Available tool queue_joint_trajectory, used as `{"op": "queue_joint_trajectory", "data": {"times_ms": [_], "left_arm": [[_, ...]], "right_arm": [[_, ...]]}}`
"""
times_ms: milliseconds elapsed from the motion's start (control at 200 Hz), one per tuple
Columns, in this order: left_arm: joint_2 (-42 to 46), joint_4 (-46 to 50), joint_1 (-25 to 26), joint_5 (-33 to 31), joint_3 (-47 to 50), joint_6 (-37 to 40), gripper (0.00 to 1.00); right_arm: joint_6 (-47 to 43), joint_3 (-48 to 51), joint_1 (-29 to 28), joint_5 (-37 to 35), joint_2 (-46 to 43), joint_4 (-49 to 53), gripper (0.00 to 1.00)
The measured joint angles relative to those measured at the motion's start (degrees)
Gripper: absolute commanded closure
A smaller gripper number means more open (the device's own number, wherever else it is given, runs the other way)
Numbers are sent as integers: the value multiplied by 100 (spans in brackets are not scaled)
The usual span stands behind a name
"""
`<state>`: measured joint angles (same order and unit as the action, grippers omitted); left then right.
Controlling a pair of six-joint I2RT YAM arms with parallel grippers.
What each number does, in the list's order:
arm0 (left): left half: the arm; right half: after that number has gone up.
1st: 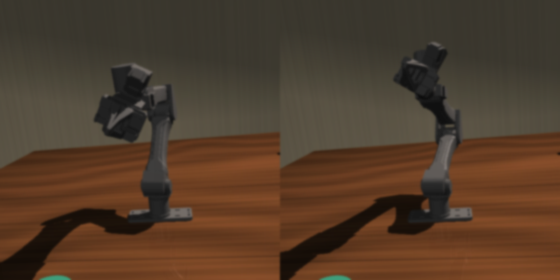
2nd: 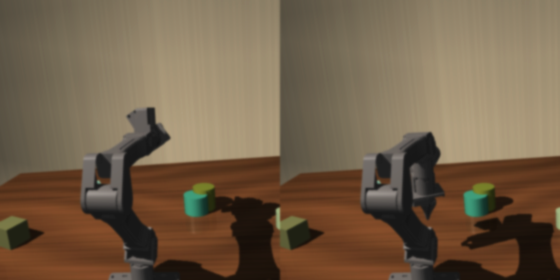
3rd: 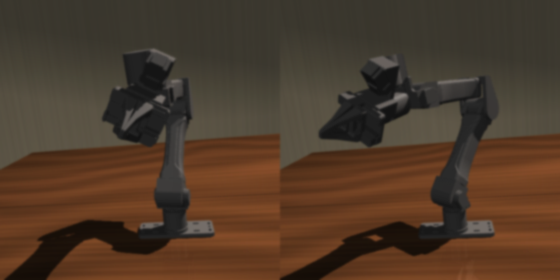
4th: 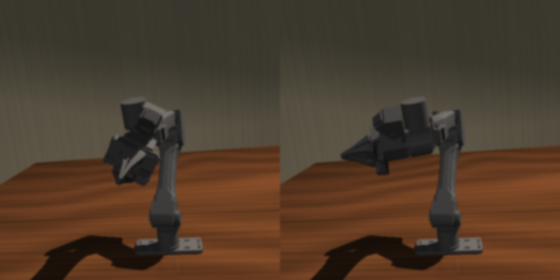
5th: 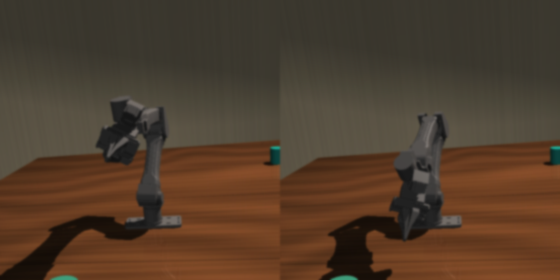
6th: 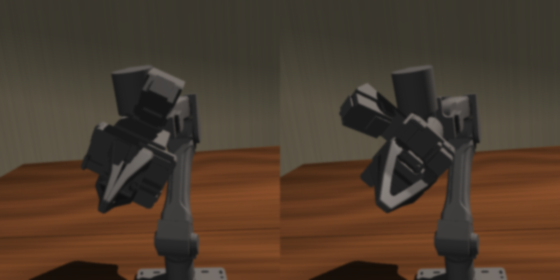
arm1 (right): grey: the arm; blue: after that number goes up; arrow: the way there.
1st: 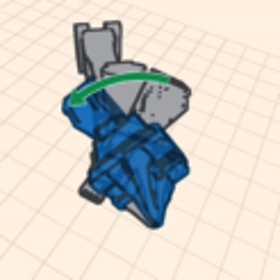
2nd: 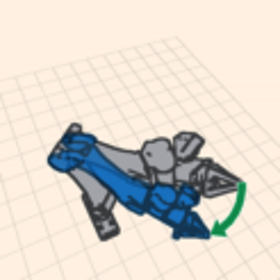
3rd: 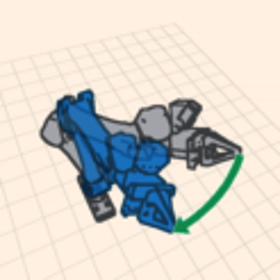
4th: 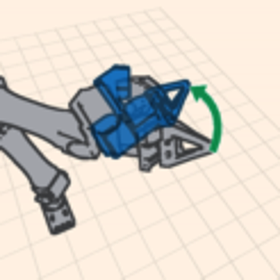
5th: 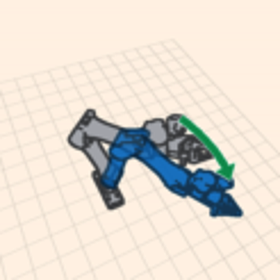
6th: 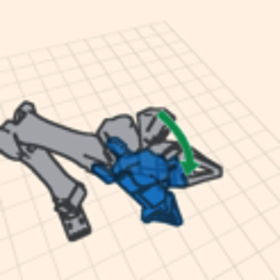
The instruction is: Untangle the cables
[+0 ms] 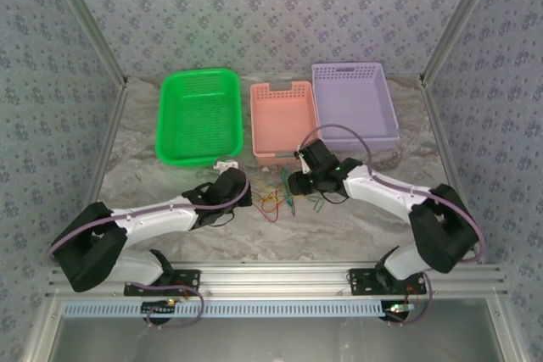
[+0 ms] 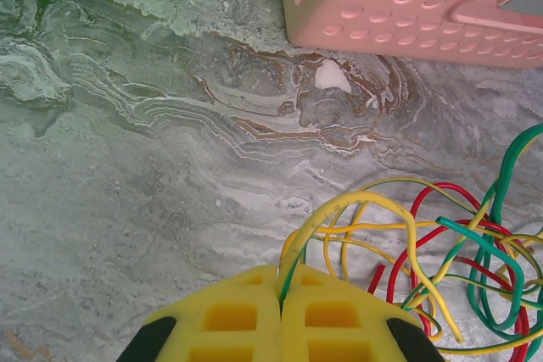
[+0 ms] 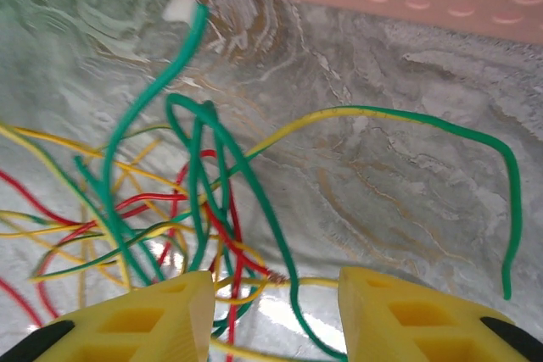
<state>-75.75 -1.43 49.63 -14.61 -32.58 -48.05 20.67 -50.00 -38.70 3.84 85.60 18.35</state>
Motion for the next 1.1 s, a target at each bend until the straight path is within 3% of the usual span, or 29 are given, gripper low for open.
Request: {"op": "queue_joint_trajectory", "data": {"times_ms": [305, 560, 754, 914, 1099], "left_arm": [[0, 0, 0, 2, 0, 0, 100], [13, 20, 0, 0, 4, -4, 100], [389, 184, 0, -162, 162, -129, 100], [509, 505, 0, -487, 240, -299, 100], [516, 800, 42, -844, 254, -501, 100]], "right_arm": [[-258, -188, 74, 70, 658, -249, 68], [-157, -162, 74, 127, 627, -601, 100], [98, 428, 304, -17, -553, -678, 100], [308, 697, 1147, 87, -1845, -595, 100], [400, 706, 2181, 431, -2706, -234, 100]]}}
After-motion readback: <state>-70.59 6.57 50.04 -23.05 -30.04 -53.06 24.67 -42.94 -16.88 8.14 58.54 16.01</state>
